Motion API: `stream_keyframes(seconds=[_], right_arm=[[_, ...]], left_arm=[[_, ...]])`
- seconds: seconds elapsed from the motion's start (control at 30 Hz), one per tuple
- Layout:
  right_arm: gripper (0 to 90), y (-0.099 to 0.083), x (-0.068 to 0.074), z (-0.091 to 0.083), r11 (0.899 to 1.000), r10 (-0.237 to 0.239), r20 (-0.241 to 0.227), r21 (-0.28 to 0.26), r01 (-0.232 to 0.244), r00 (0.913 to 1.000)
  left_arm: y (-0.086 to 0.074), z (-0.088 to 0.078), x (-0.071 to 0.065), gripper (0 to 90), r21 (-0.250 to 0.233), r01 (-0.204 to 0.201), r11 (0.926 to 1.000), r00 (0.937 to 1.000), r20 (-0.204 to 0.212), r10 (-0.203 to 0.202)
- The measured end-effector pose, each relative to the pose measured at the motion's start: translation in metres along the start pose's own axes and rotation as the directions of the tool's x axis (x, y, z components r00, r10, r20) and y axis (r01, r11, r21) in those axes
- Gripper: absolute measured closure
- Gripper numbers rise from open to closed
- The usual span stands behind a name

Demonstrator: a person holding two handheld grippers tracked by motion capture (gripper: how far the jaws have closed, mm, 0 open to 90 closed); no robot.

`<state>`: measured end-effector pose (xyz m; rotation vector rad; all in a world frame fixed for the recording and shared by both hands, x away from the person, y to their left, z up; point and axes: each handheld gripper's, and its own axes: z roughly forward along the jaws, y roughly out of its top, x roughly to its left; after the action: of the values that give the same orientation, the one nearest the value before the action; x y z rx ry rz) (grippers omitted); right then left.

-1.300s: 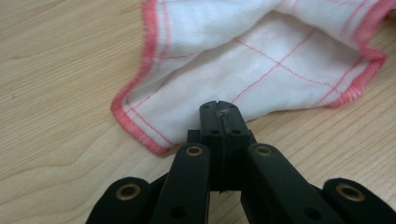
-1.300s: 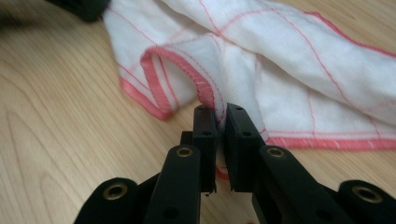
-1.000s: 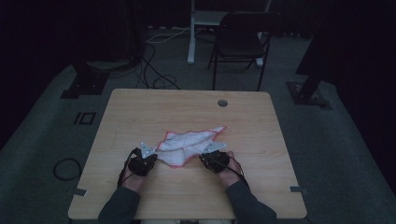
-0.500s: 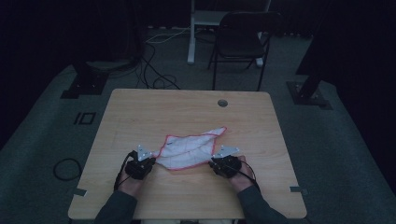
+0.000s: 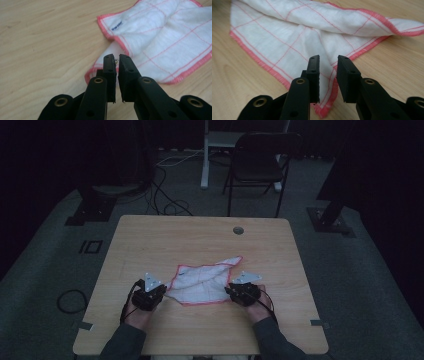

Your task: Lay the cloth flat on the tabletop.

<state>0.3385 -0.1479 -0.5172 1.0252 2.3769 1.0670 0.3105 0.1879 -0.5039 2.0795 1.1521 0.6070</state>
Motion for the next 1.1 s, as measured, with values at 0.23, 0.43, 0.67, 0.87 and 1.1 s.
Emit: stream_keyframes(seconds=[0.23, 0.43, 0.67, 0.87, 1.1], right_arm=[[72.9, 0.005, 0.002, 0.012, 1.000, 0.007, -0.015, -0.021, -0.007, 0.9999], [72.2, 0.003, 0.001, 0.024, 1.000, 0.014, -0.020, 0.001, -0.014, 0.9997], [70.6, -0.003, -0.002, 0.031, 0.999, 0.032, -0.032, 0.033, -0.031, 0.9990], [68.7, -0.005, 0.001, 0.030, 0.999, 0.024, -0.033, 0.036, -0.023, 0.9992], [61.7, -0.001, 0.000, 0.030, 0.999, 0.034, -0.042, 0.015, -0.034, 0.9985]], left_arm=[[0.016, 0.012, 0.003, 83.8, -0.014, -0.012, 0.9998, 0.9998, 0.013, 0.013], [0.028, 0.026, 0.008, 81.2, -0.022, -0.020, 0.9996, 0.9989, 0.041, 0.021], [0.040, 0.045, 0.011, 79.8, -0.003, -0.059, 0.9982, 0.9966, 0.058, 0.059], [0.050, 0.061, 0.010, 80.7, 0.028, -0.086, 0.9959, 0.9945, 0.063, 0.084], [0.059, 0.076, 0.008, 83.6, 0.062, -0.108, 0.9922, 0.9916, 0.078, 0.103]])
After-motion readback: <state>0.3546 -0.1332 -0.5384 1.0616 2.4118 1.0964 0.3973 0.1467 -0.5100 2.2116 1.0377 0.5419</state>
